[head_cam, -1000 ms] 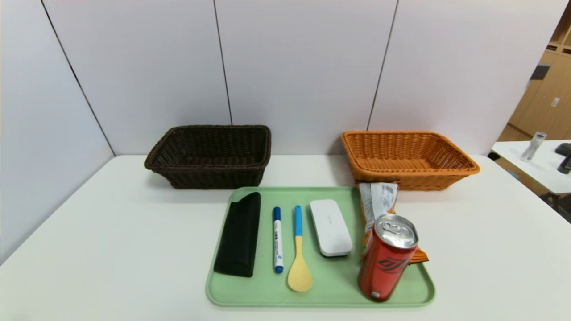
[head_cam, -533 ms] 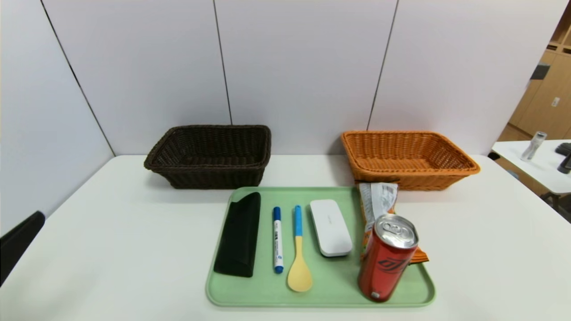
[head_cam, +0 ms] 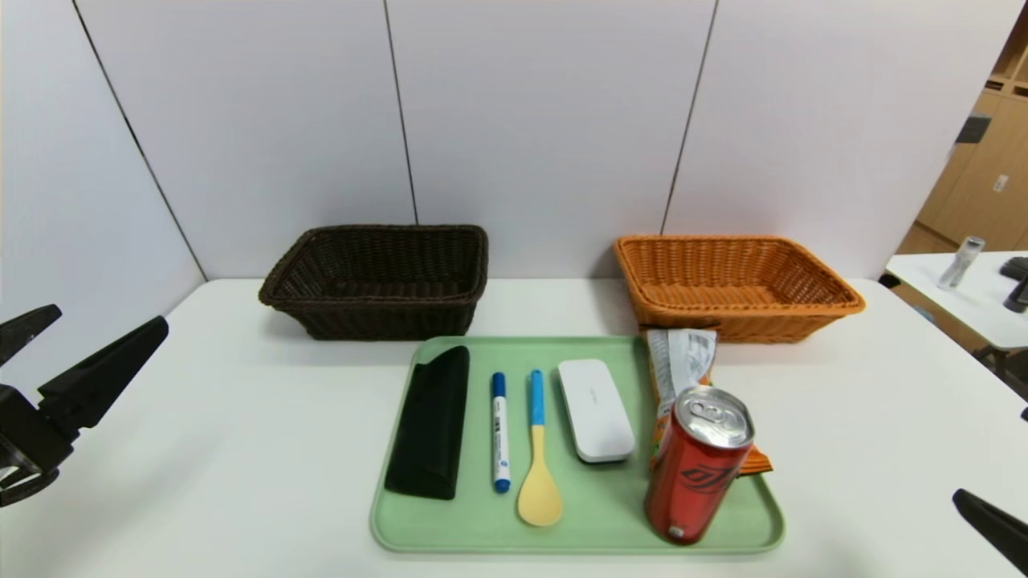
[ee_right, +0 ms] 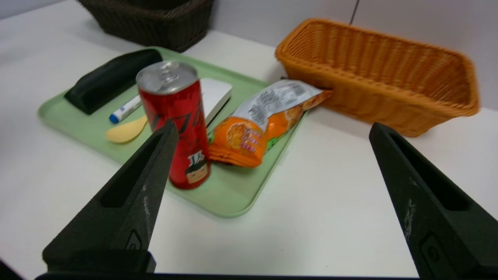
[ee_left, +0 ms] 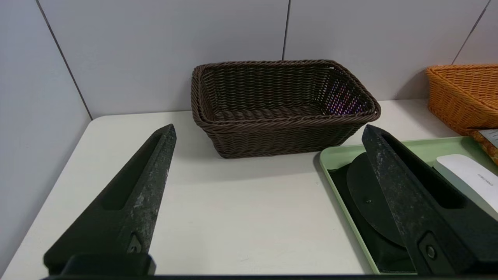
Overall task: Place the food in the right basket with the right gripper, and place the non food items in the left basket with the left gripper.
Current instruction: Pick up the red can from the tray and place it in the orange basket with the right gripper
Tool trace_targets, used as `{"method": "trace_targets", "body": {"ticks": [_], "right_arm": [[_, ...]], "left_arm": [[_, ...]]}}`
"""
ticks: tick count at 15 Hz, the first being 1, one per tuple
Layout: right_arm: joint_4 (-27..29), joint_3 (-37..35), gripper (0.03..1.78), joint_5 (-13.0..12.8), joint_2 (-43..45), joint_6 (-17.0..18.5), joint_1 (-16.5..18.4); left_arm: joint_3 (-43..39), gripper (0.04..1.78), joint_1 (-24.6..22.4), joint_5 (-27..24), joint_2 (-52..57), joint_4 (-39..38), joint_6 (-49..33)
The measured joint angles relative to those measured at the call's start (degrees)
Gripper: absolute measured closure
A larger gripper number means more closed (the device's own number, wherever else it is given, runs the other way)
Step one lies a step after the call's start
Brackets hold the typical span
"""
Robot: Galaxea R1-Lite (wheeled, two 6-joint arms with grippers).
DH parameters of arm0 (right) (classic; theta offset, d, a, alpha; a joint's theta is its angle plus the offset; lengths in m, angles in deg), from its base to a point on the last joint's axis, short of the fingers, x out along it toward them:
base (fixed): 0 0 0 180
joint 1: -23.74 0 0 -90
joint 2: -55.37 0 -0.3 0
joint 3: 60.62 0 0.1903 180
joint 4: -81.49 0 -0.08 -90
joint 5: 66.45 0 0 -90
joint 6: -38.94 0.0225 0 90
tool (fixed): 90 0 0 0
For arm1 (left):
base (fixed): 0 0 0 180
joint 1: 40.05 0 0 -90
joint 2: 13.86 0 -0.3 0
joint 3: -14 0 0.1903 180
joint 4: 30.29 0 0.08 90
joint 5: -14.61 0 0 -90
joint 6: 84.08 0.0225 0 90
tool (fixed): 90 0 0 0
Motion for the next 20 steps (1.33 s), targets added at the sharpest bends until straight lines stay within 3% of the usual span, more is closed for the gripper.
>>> {"method": "trace_targets", "body": {"ticks": [7,13,20], "right_arm": [[-2.04,-4.14,0.11,0.07,-11.39,0.09,-11.67],[-17.59,-2.99,0.11,-0.09,-28.39,-0.02,-19.16],[-25.17,0.72,0.11,-0.23,-40.44,0.37,-22.99]], "left_arm": [[-0.33,0.13,0.37,-0.01,-1.05,0.04,0.09],[-0.35,0.13,0.37,-0.01,-1.05,-0.05,0.11],[0.41,0.13,1.16,-0.11,-1.05,-0.07,-1.77]]}}
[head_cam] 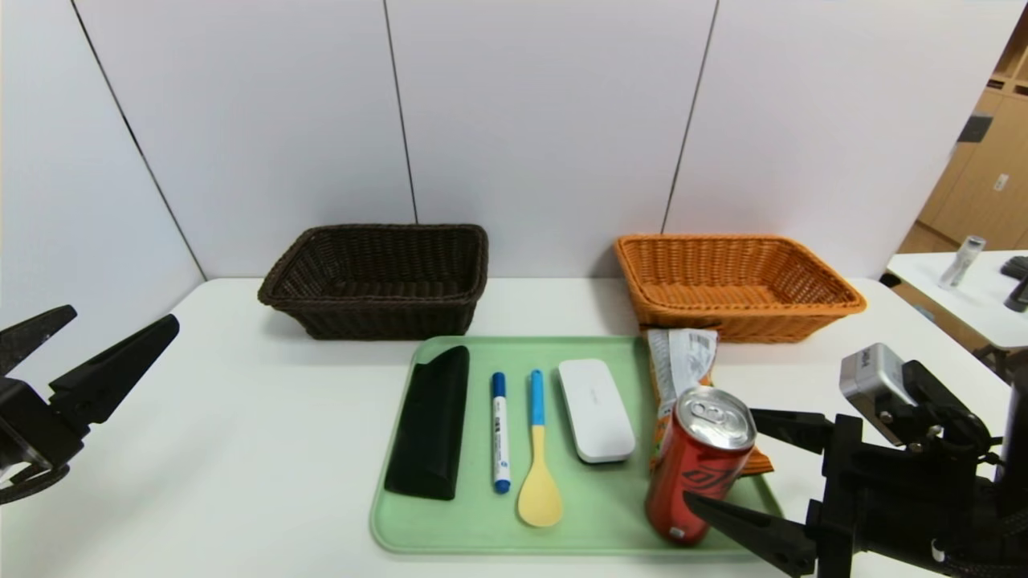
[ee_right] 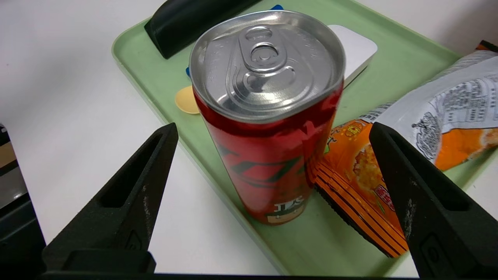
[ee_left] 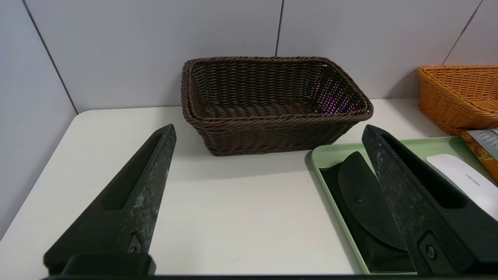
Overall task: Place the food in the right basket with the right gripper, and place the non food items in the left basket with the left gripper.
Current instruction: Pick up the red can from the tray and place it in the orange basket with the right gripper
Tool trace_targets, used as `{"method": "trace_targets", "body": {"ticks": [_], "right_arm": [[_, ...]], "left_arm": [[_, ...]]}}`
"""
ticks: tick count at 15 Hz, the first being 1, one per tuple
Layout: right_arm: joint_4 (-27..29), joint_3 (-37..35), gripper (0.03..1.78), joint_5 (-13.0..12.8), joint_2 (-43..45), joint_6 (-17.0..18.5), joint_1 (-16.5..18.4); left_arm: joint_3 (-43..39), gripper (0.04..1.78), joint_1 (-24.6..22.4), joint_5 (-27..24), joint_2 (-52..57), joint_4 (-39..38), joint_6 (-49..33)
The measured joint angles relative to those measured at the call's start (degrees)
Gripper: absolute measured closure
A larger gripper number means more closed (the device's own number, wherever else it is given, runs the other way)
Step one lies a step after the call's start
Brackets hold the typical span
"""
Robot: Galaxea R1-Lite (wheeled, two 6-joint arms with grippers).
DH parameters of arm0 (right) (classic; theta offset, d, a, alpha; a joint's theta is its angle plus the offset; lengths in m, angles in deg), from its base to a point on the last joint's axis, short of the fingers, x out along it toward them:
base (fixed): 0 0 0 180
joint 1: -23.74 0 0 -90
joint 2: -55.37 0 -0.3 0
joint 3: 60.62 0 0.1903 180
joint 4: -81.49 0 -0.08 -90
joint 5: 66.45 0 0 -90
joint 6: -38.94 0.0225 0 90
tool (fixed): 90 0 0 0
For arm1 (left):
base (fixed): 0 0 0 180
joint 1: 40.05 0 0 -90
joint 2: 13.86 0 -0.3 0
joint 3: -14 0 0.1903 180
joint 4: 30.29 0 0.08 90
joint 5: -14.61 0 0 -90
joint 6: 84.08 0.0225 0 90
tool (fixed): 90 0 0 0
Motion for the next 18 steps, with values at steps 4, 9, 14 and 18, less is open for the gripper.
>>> {"method": "trace_targets", "body": {"ticks": [4,9,14,18], "right_arm": [[-7.19,-0.17,0.11,-0.21,-6.39,0.18,-1.33],[-11.63,-1.46,0.35,-0.21,-10.74,0.20,-1.94],[-11.79,-2.18,0.86,-0.32,-11.30,0.18,-2.46],[-11.92,-3.29,0.89,-0.29,-10.85,0.41,-2.57]], "left_arm": [[1.07,0.13,1.60,0.02,0.06,-0.04,-0.05],[1.32,0.13,1.77,0.10,0.26,-0.02,0.34],[1.23,0.13,1.77,0.10,0.56,-0.02,0.41],[0.99,0.13,1.74,0.10,0.83,-0.04,0.39]]}}
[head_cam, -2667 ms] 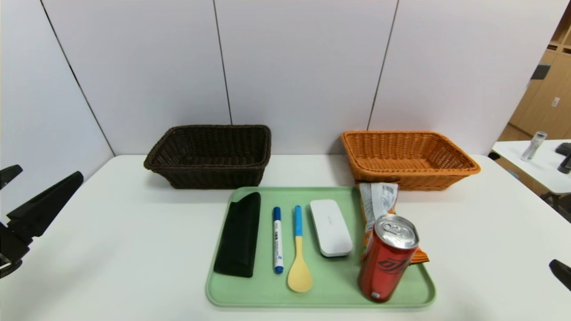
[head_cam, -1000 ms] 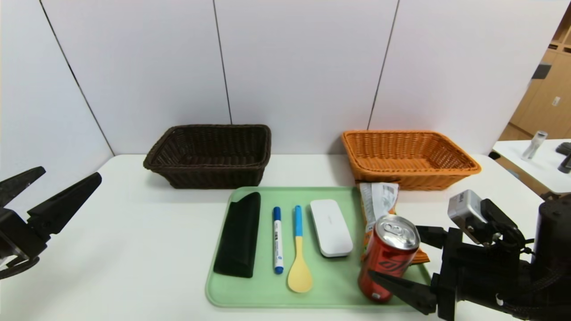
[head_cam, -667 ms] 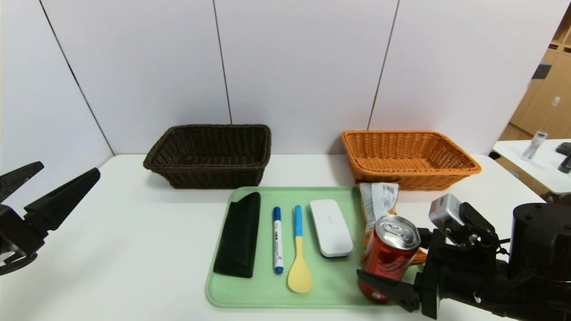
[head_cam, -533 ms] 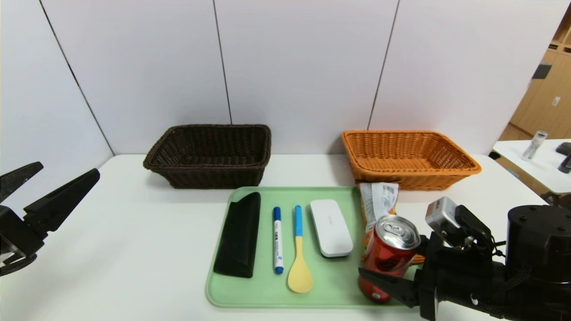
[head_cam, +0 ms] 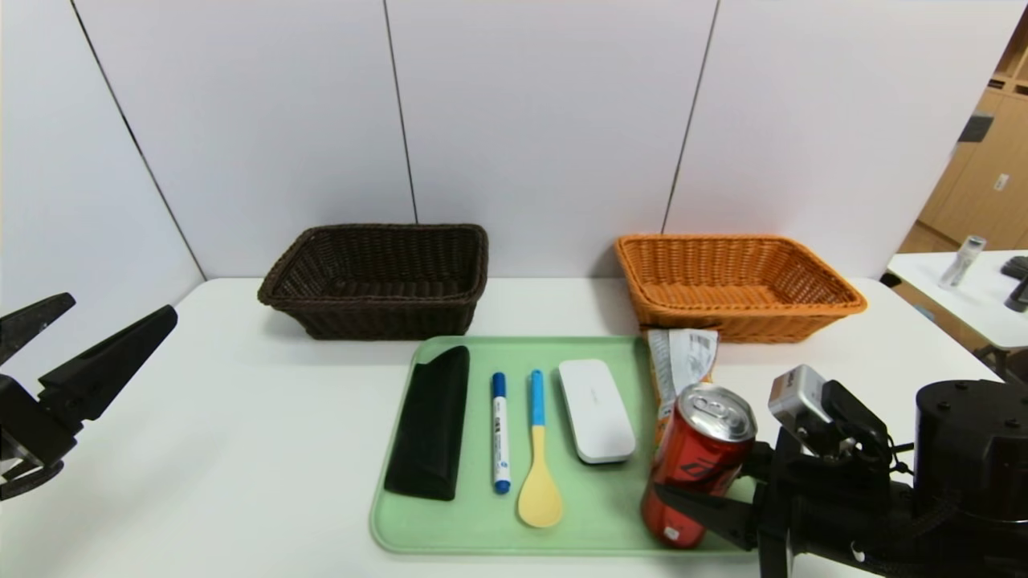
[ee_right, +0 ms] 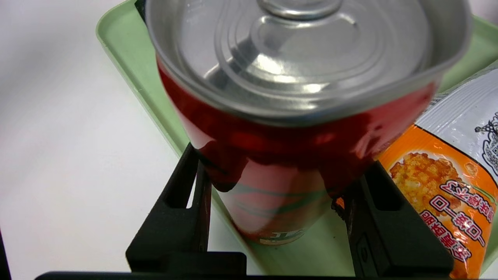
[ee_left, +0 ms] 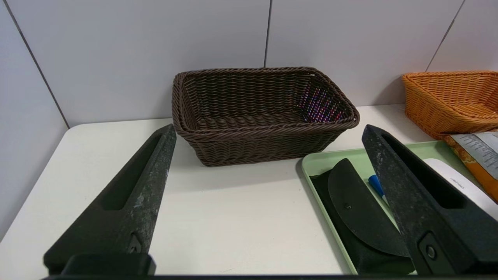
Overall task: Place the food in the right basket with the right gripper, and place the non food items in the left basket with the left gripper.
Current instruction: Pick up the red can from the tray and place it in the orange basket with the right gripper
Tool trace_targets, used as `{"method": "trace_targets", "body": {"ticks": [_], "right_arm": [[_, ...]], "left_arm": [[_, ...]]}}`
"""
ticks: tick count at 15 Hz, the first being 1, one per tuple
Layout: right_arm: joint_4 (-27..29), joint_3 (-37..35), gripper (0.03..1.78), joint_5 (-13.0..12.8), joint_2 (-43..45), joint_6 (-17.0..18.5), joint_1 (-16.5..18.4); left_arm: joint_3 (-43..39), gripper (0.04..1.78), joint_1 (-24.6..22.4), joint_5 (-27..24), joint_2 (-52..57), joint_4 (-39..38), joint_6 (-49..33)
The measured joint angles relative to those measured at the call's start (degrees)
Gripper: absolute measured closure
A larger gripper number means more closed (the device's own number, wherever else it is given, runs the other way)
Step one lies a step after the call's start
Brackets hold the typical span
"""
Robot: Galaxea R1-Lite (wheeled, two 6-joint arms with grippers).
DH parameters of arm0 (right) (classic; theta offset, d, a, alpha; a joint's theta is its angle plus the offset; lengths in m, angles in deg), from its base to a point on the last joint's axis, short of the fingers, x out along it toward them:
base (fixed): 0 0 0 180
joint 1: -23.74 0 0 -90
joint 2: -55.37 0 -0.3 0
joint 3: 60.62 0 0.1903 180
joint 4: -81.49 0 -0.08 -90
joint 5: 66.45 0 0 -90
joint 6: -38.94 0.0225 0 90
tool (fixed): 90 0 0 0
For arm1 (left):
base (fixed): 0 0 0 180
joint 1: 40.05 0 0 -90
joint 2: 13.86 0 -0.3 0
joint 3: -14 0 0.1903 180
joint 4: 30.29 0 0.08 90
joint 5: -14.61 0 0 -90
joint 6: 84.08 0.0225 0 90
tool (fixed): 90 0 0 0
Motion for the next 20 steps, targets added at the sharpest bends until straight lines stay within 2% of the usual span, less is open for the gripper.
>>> {"method": "trace_targets", "body": {"ticks": [3,6,8,11,13,17,20], "right_arm": [[-1.16,-0.49,0.90,0.22,1.87,1.60,-1.07],[-2.79,2.65,0.90,-0.26,5.39,8.31,-2.62],[-2.90,4.88,0.90,-1.66,6.89,9.17,-2.76],[-2.84,7.83,0.90,-2.27,7.68,10.95,-1.76],[-2.46,11.97,0.90,-3.17,7.46,13.21,1.41],[-0.94,26.62,0.90,-3.12,2.91,14.62,14.51],[6.00,40.08,0.90,-3.08,-2.62,14.53,22.38]], "left_arm": [[-0.07,0.13,0.00,-0.02,0.13,0.00,-0.05],[-0.24,0.13,0.00,-0.02,0.33,0.12,-0.16],[-0.39,0.13,0.02,0.01,0.37,0.12,-0.18],[-0.50,0.13,0.02,0.00,0.41,0.15,-0.27],[-0.52,0.13,0.00,0.01,0.39,0.12,-0.29],[-0.49,0.13,0.02,0.00,0.39,0.11,-0.35],[-0.35,0.13,0.02,-0.02,0.33,0.06,-0.46]]}}
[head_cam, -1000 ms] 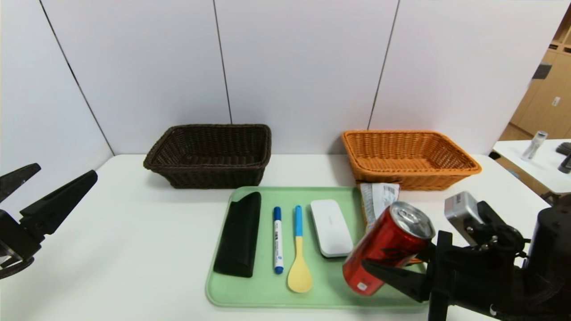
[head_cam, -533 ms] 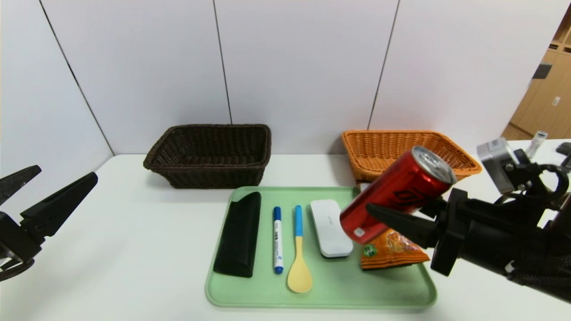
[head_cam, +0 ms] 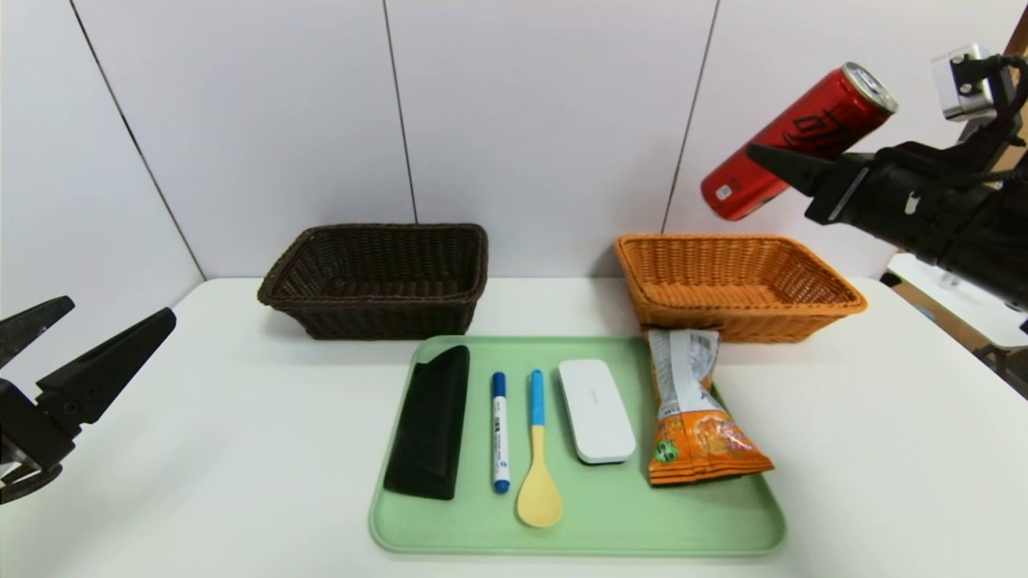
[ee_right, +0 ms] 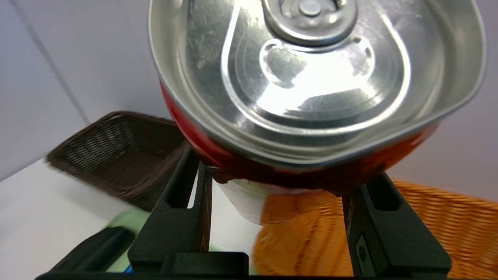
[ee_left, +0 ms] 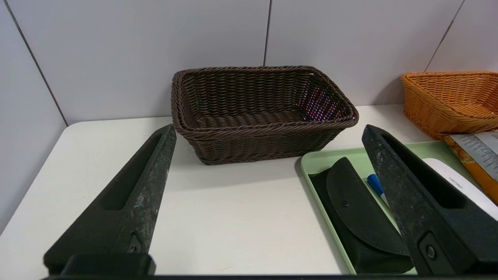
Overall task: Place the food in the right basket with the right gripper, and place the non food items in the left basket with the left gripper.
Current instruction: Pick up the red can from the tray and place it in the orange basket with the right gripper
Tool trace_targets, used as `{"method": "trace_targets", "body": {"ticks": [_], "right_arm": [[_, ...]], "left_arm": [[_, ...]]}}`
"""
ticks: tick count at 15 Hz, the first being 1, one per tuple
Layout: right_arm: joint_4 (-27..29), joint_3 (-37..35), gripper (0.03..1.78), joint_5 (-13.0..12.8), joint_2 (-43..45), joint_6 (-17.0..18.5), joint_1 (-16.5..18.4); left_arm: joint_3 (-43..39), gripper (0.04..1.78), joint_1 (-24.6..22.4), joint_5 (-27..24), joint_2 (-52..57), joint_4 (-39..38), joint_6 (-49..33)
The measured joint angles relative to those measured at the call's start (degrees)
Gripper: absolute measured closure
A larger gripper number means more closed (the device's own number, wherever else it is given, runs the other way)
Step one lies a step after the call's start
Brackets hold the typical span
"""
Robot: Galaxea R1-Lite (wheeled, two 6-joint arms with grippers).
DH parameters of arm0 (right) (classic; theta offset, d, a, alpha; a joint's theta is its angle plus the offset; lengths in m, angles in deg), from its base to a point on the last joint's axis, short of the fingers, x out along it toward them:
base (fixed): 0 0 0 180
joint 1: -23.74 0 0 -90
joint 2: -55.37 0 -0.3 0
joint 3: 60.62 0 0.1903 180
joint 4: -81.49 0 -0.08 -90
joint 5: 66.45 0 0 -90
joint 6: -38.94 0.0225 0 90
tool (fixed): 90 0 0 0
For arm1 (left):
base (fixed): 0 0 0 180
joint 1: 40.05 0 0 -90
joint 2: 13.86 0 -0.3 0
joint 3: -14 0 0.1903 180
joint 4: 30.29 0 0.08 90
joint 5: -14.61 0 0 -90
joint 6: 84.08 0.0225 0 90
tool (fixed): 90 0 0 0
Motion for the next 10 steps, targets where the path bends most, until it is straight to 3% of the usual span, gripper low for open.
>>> {"method": "trace_targets", "body": {"ticks": [5,7,10], "right_arm": [[14.09,14.60,0.90,-2.29,-11.42,-3.57,7.63],[16.32,16.09,0.90,-4.11,-14.92,-4.49,9.78],[18.29,16.79,0.90,-8.77,-18.62,-5.36,11.26]], "left_arm": [[0.88,0.13,0.00,0.02,-1.27,-0.09,-0.04],[1.65,0.13,0.00,0.02,-2.17,-0.11,-0.02],[2.95,0.13,0.00,0.02,-4.52,-0.85,-0.04]]}}
